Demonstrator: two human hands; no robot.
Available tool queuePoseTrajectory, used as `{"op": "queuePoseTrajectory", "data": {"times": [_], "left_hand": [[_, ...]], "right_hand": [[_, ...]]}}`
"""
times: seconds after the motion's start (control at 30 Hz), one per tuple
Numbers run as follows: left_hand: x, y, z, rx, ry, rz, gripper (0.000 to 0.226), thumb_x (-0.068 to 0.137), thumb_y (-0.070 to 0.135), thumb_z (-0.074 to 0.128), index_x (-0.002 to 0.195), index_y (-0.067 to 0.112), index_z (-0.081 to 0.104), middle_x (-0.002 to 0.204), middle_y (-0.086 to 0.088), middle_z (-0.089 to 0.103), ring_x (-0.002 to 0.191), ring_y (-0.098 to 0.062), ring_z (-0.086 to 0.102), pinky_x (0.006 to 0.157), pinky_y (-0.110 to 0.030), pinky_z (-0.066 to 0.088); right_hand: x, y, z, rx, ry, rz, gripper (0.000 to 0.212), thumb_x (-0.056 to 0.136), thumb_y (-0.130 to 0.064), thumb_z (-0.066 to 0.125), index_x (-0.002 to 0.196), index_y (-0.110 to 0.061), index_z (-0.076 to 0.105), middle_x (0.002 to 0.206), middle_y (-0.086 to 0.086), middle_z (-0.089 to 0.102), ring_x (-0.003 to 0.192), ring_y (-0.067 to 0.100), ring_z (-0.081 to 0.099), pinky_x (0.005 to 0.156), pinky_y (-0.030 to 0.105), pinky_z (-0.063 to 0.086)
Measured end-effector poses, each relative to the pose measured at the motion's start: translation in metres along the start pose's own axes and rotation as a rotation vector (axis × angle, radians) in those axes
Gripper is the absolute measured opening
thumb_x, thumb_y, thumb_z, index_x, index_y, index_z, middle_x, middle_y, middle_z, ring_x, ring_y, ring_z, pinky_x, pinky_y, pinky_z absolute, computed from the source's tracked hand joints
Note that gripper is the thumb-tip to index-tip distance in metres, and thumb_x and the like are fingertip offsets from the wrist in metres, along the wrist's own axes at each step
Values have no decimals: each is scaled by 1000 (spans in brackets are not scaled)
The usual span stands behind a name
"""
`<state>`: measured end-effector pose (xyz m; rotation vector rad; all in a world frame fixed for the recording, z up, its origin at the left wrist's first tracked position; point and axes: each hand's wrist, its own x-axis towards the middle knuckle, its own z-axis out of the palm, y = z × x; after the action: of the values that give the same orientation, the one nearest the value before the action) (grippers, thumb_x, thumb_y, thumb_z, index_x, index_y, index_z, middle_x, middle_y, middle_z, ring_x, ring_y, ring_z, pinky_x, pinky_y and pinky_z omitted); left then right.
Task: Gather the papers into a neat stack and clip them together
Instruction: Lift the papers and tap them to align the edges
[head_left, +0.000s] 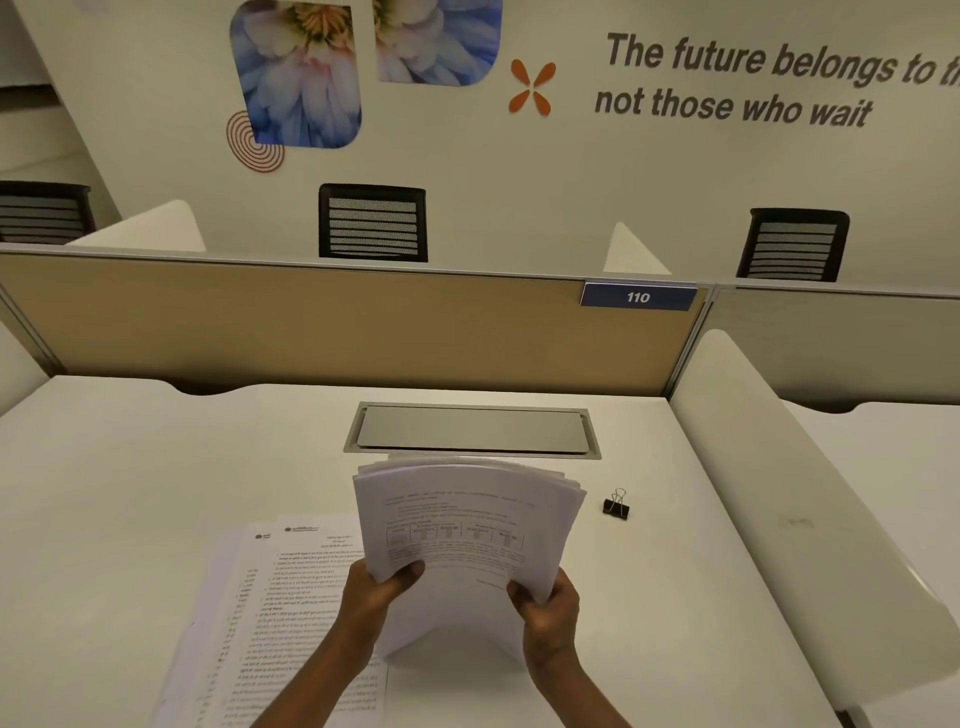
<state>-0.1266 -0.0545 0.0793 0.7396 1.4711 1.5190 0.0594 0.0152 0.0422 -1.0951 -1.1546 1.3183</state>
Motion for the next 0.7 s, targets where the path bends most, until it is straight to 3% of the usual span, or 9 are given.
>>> {"op": "queuePoseTrajectory", "data": {"times": [0.1, 0.2, 0.33, 0.43, 0.57, 0.7], "left_hand": [[3, -2, -2, 39, -9, 28, 74, 39, 56, 87, 103, 23, 71, 102, -1, 76, 96, -21, 70, 83, -36, 55], [5, 4, -3, 24, 21, 53, 65, 43, 50, 84, 98, 17, 73, 96, -3, 77, 90, -26, 72, 72, -31, 59], [8, 20, 1, -18, 60, 117, 83, 39, 66, 83, 99, 11, 70, 92, -7, 77, 81, -28, 73, 61, -30, 60], [15, 35, 4, -36, 87, 166, 69, 48, 60, 80, 97, 12, 68, 87, -5, 77, 76, -28, 72, 60, -32, 60], [20, 49, 8, -41, 83, 201, 54, 57, 48, 70, 99, 14, 66, 85, -3, 76, 77, -28, 72, 60, -34, 60], [19, 53, 10, -39, 66, 178, 76, 41, 63, 82, 97, 15, 65, 84, -2, 76, 77, -26, 72, 57, -31, 60]], "right_hand": [[1, -4, -1, 26, -49, -3, 37, 60, -20, 71, 96, -13, 67, 91, 7, 73, 86, 26, 69, 65, 25, 58], [4, -12, -3, 51, -90, -53, 49, 61, -34, 69, 105, -12, 64, 96, 7, 73, 90, 23, 69, 69, 28, 59], [10, -26, -7, 95, -76, -143, 39, 69, -35, 64, 102, -14, 67, 99, 8, 73, 90, 27, 69, 72, 36, 59], [15, -42, -8, 135, -76, -187, 27, 71, -36, 62, 88, -16, 66, 87, 5, 72, 81, 26, 66, 67, 34, 55], [23, -72, -3, 195, -97, -250, 37, 73, -34, 60, 95, -4, 59, 84, 0, 69, 80, 20, 65, 65, 29, 53], [32, -99, 4, 174, -120, -291, 41, 78, -37, 57, 103, -5, 57, 90, 8, 66, 83, 22, 65, 65, 32, 56]]}}
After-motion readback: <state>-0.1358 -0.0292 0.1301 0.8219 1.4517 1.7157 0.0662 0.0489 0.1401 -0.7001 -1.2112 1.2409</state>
